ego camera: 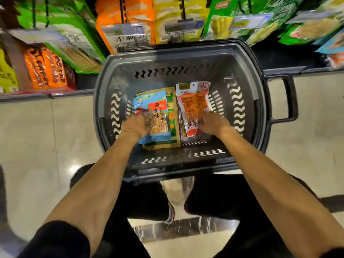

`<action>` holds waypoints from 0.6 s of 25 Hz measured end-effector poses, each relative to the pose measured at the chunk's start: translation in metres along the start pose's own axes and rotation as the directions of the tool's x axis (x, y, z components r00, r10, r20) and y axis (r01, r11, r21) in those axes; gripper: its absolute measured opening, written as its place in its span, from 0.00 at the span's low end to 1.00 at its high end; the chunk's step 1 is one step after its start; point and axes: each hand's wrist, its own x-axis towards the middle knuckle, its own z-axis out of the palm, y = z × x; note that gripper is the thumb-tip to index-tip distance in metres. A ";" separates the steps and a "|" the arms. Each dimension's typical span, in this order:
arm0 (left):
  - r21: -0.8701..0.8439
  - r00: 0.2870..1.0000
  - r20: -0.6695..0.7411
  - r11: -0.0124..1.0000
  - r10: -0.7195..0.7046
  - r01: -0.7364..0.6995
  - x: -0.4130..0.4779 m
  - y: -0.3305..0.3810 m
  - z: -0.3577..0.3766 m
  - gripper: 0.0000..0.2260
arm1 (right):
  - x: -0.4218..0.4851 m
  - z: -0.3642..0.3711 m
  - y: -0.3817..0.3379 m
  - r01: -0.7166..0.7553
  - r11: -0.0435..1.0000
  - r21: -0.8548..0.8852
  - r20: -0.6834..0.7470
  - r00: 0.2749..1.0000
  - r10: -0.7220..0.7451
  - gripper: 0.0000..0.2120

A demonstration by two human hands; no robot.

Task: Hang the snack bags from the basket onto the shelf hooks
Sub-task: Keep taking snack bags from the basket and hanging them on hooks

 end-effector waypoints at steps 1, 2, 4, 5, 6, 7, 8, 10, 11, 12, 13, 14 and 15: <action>-0.062 0.999 0.037 0.997 -0.036 0.039 0.018 -0.003 0.012 0.21 | 0.020 0.006 0.003 -0.015 1.000 -0.012 -0.013 1.000 0.015 0.25; -0.138 0.996 0.054 0.987 -0.070 0.077 0.035 -0.007 0.023 0.21 | 0.042 0.013 0.007 -0.040 0.999 -0.006 -0.020 0.999 0.040 0.27; -0.253 0.986 0.068 0.953 -0.154 0.167 0.064 -0.013 0.039 0.24 | 0.086 0.024 0.020 -0.089 0.995 0.039 -0.033 0.995 0.090 0.32; -0.295 0.978 0.075 0.933 -0.193 0.206 0.075 -0.015 0.046 0.25 | 0.101 0.026 0.028 -0.118 0.991 0.066 -0.021 0.993 0.120 0.34; -0.348 0.975 0.062 0.911 -0.212 0.220 0.085 -0.017 0.052 0.26 | 0.114 0.026 0.033 -0.138 0.986 0.094 -0.007 0.990 0.139 0.36; -0.412 0.972 0.065 0.881 -0.227 0.233 0.092 -0.018 0.056 0.28 | 0.121 0.026 0.038 -0.136 0.982 0.127 -0.008 0.990 0.138 0.37; -0.482 0.969 0.071 0.842 -0.239 0.243 0.097 -0.018 0.061 0.30 | 0.125 0.026 0.042 -0.132 0.980 0.149 -0.011 0.991 0.135 0.38; -0.577 0.953 0.123 0.761 -0.279 0.297 0.106 -0.017 0.070 0.34 | 0.124 0.027 0.044 -0.152 0.964 0.216 -0.024 0.987 0.161 0.40; -0.610 0.944 0.146 0.724 -0.296 0.322 0.108 -0.017 0.073 0.36 | 0.127 0.030 0.046 -0.167 0.948 0.269 -0.021 0.984 0.179 0.41; -0.624 0.939 0.160 0.706 -0.303 0.335 0.109 -0.018 0.075 0.37 | 0.127 0.034 0.047 -0.173 0.933 0.314 -0.018 0.982 0.187 0.41; -0.622 0.935 0.159 0.703 -0.317 0.344 0.109 -0.017 0.077 0.37 | 0.128 0.037 0.048 -0.182 0.924 0.337 -0.027 0.979 0.203 0.42; -0.614 0.930 0.150 0.706 -0.334 0.353 0.111 -0.017 0.081 0.36 | 0.131 0.039 0.051 -0.180 0.916 0.358 -0.041 0.977 0.208 0.42; -0.617 0.923 0.150 0.696 -0.353 0.367 0.111 -0.019 0.083 0.35 | 0.131 0.039 0.051 -0.191 0.906 0.379 -0.043 0.974 0.224 0.43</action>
